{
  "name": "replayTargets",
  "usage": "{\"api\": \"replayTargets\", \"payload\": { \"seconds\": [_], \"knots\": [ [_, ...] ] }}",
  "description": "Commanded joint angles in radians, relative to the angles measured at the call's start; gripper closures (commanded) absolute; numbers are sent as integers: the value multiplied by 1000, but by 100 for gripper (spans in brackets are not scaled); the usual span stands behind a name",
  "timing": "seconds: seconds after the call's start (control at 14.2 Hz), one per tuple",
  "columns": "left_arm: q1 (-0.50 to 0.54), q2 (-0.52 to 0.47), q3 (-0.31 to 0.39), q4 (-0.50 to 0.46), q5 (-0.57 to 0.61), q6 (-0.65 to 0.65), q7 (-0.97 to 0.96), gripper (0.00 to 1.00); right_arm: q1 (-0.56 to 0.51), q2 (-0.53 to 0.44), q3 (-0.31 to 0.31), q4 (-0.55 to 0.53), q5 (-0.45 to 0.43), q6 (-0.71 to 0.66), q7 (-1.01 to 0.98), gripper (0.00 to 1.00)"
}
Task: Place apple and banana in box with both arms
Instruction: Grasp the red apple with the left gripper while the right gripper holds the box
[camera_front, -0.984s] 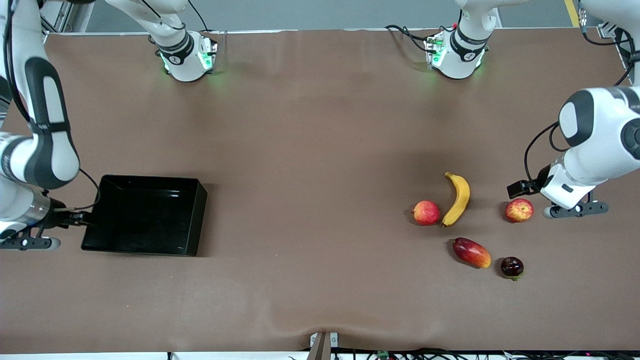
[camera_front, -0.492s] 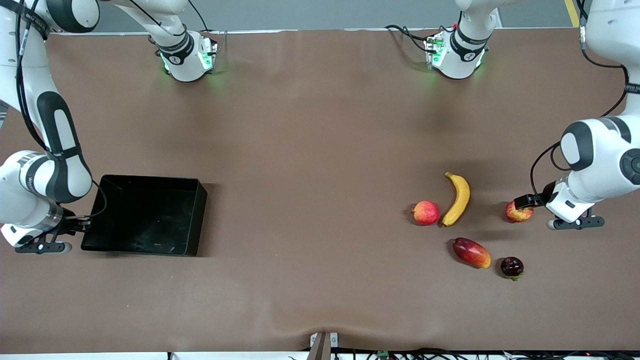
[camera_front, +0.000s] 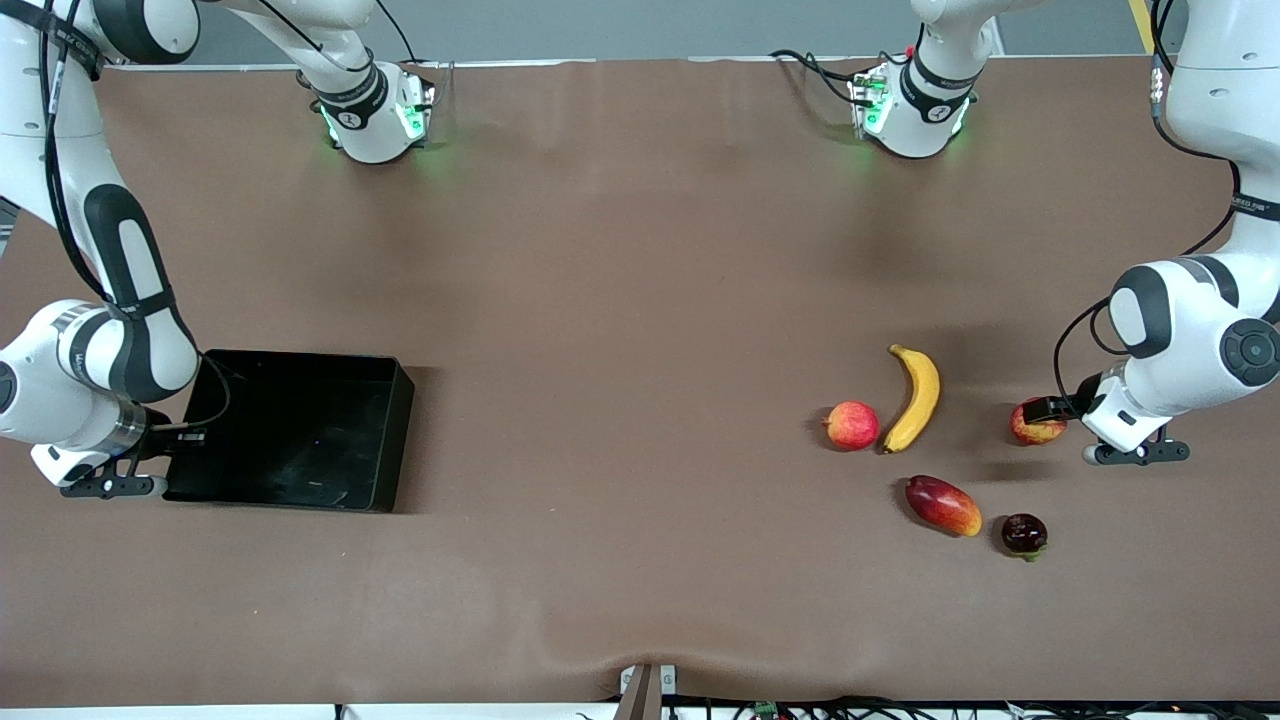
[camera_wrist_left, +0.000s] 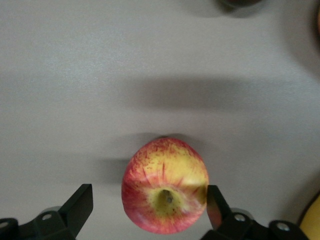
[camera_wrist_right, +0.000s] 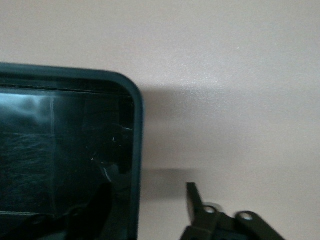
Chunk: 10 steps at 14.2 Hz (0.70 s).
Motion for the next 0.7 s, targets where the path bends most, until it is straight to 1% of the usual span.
{"api": "replayTargets", "payload": {
  "seconds": [0.0,0.21,0.28,0.49,0.56,0.63],
  "knots": [
    [13,21,-12,15,-14,12,11,0,-4,-15,6,-36,15,-1,-3,100],
    [13,46,-15,19,-15,38,8,0,2,-23,8,-36,15,-9,-4,100],
    [12,46,-16,18,-30,38,8,0,5,-41,8,-31,15,-15,-6,100],
    [0,58,-18,16,-67,38,8,0,64,-97,11,-21,13,-41,-1,100],
    [-2,58,-18,16,-67,37,8,6,96,-104,16,-9,15,-50,0,100],
    [-2,57,-16,18,-67,37,17,27,139,-109,16,-1,15,-54,5,100]
  ]
}}
